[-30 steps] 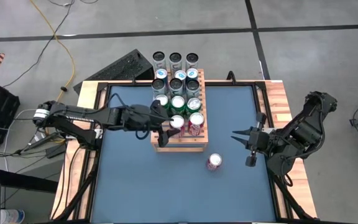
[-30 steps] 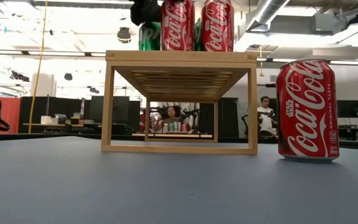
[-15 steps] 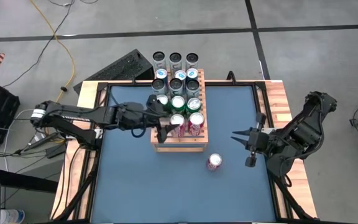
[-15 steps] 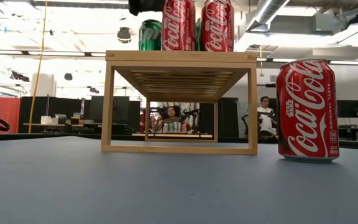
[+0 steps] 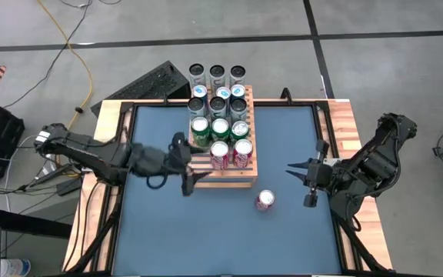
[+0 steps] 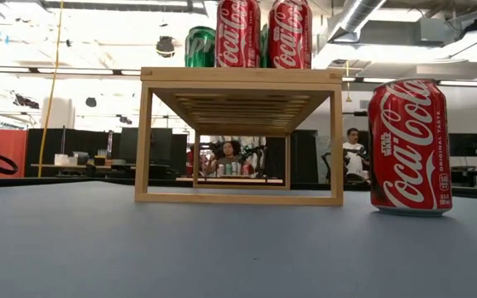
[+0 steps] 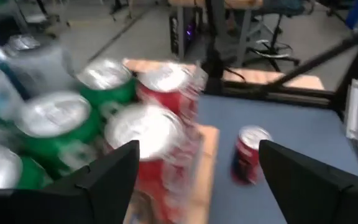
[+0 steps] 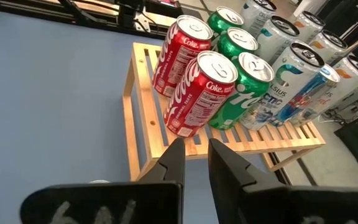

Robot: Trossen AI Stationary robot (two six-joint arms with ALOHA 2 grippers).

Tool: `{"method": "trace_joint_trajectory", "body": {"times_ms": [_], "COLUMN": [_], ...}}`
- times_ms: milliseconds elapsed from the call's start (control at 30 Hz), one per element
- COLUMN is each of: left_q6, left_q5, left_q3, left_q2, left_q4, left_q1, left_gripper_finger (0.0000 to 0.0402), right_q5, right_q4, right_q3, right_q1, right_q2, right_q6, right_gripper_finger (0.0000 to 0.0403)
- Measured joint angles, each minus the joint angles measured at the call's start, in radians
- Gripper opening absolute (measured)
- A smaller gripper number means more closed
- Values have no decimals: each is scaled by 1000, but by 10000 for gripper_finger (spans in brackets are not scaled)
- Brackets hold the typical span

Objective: Place canned beverage on shelf
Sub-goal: Put the left red soda can on the shelf aligned with the other red soda can

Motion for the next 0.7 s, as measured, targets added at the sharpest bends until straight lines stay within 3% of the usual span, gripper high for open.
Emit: {"method": "trace_joint_trajectory", "body": {"times_ms": [100,300,567,700], "left_q6": [-94,-181,-162,-153], "left_q5": [-31,-128,-121,-64], "left_q3": [-38,-124,-190,-196], "left_q2": [1,21,50,75], "left_q4": [-46,54,196,197], "left_q1": [-62,-125,-85,-65], "left_gripper_finger": [292,235,126,70], "right_q5": [-4,-3,-1,-1], "right_q4": [-1,-3,-5,-6], "right_q3": [0,0,1,1], "right_q1": [0,0,-14,-26], "right_q2": [0,0,0,0], "right_q6": [0,-1,-3,-3], "right_gripper_finger": [63,63,63,63]}}
